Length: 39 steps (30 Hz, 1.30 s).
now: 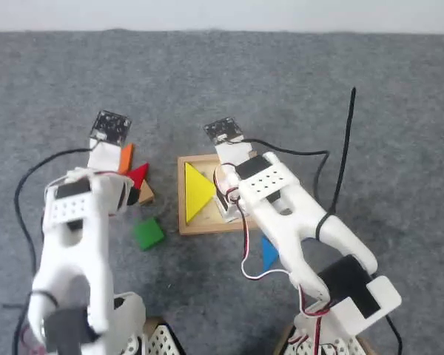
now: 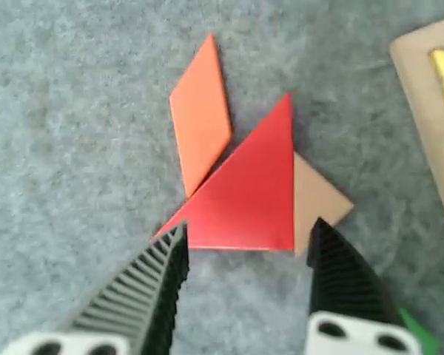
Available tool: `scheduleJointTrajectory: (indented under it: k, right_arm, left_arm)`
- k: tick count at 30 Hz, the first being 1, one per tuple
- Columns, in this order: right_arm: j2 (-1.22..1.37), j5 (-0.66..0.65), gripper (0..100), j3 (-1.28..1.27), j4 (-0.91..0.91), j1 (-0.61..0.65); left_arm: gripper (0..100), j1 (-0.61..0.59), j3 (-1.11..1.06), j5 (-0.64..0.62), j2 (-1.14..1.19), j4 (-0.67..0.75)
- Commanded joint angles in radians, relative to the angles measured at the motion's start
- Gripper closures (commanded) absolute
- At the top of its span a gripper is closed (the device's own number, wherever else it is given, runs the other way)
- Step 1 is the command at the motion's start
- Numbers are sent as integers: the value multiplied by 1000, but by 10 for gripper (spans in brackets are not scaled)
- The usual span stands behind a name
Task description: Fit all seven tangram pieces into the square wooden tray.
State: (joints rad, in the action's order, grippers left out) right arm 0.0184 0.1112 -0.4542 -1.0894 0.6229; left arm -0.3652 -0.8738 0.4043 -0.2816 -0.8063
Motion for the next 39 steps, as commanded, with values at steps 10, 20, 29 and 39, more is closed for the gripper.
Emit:
scheduleJointTrajectory:
  k: [10,20,29,39]
  right_arm:
    - [-70,-48,714,6,22,8]
    - [-70,-48,714,6,22,8]
    - [-70,-69,714,6,22,8]
    - [-70,-80,714,6,24,8]
  left_arm:
    - [746,-23,539,12,535,-330]
    - [793,51,541,175,608,-519]
    - [797,55,530,272,611,-560]
    - [727,26,662,526,605,-563]
